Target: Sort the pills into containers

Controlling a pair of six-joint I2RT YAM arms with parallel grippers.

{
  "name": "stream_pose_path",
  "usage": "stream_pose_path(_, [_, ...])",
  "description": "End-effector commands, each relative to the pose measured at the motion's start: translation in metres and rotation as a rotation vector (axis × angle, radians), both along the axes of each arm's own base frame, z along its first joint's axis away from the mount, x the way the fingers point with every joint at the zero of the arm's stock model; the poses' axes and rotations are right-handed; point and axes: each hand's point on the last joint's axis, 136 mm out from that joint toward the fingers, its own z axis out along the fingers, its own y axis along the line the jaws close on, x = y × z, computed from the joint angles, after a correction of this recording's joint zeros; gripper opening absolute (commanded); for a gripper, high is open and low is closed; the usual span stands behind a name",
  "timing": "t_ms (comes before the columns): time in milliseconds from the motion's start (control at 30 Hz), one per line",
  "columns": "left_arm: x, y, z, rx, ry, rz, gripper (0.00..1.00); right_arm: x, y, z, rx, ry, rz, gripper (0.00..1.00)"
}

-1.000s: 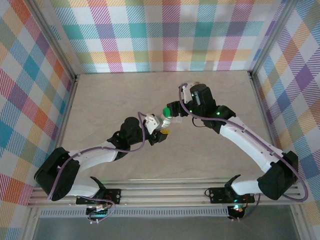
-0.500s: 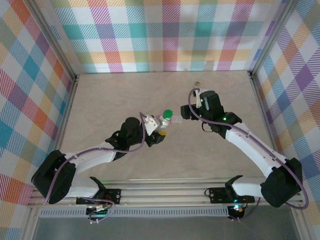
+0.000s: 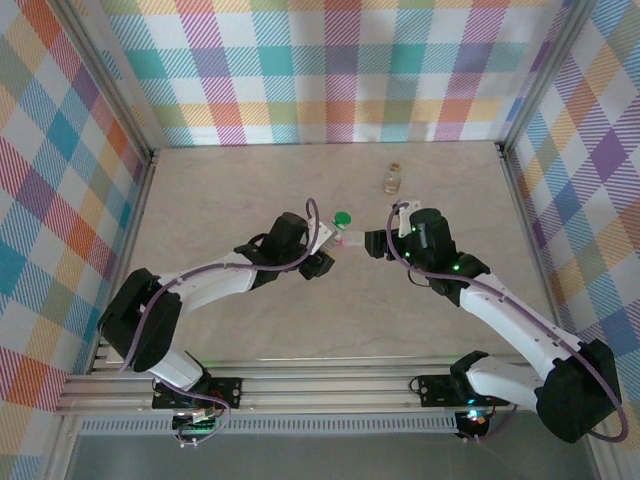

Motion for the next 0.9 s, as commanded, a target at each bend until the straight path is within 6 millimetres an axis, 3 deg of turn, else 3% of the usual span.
stream_pose_path(0, [0.002,0.016,-0.012,0.095,0.088,0.065,0.00,-0.001,0.006,0.012,0.080,-0.042,0.011,0.83])
stream_pose_path(433, [0.012,0.039,-0.049,0.253,0.226,0.130,0.00,-0.005,0.000,0.017,0.097,-0.074,-0.006,0.83])
stream_pose_path(867, [0.027,0.042,-0.060,0.304,0.278,0.161,0.00,-0.005,0.003,0.013,0.105,-0.059,0.002,0.83])
